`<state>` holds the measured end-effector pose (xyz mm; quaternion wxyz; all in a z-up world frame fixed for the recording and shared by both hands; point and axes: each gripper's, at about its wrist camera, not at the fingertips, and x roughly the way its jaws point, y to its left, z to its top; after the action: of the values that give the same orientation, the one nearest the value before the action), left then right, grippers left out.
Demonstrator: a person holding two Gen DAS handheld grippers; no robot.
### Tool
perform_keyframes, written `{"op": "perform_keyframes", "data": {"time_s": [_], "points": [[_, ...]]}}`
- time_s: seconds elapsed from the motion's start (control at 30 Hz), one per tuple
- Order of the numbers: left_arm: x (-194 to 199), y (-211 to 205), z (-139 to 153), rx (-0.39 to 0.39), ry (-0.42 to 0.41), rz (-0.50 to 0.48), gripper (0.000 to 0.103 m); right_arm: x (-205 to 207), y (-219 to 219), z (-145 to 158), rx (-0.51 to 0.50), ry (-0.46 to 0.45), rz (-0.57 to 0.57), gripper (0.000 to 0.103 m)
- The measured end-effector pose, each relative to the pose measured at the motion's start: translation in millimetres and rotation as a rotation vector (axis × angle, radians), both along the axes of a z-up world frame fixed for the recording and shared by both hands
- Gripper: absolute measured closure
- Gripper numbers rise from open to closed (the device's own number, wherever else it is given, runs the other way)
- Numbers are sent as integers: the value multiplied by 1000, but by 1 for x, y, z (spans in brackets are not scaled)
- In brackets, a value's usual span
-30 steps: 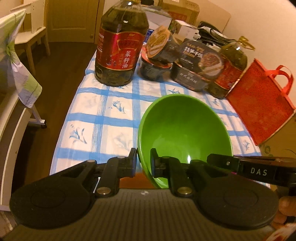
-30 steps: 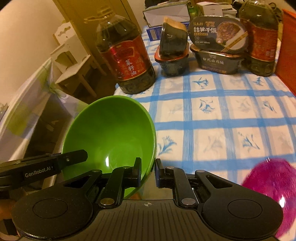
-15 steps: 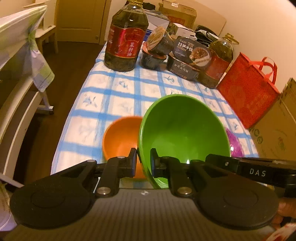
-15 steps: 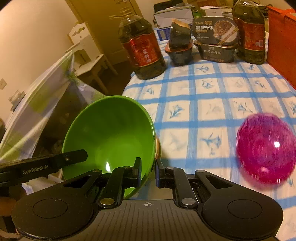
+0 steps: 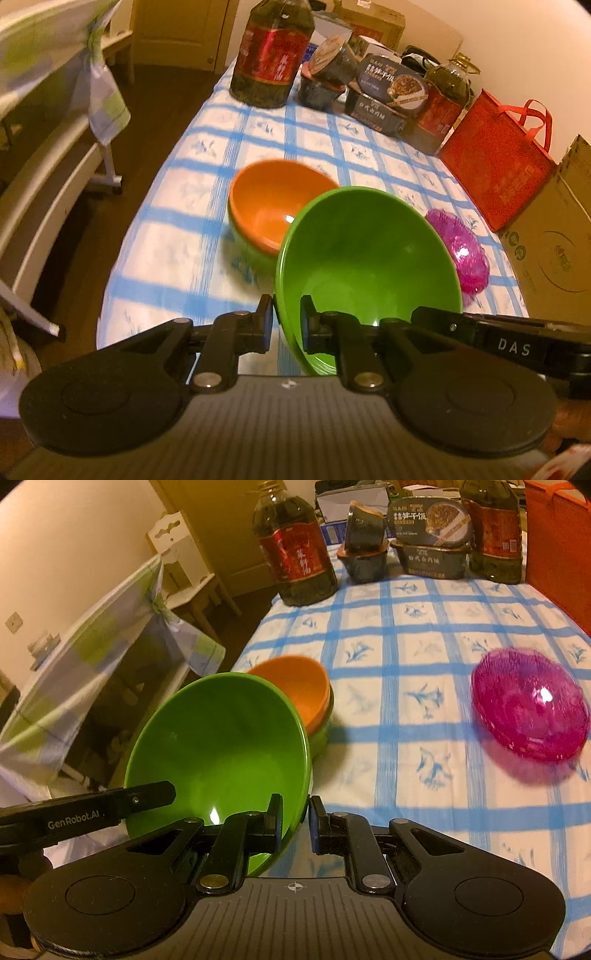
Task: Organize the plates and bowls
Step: 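Lift the green bowl with both tools and carry it toward the orange bowl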
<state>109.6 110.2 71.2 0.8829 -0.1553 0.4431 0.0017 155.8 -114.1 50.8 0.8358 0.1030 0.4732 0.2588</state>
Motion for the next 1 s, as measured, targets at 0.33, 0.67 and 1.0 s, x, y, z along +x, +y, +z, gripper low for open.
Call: {"op": "perform_keyframes", "data": {"time_s": [0.33, 0.67, 1.0], "points": [[-26, 3, -27, -38, 53, 35, 90, -20, 3, -31, -34, 55, 30, 89], [-30, 3, -30, -31, 59, 37, 90, -24, 4, -37, -30, 79, 33, 89], [-24, 7, -12, -41, 27, 32, 90, -14, 3, -16, -1, 66, 18, 89]]}}
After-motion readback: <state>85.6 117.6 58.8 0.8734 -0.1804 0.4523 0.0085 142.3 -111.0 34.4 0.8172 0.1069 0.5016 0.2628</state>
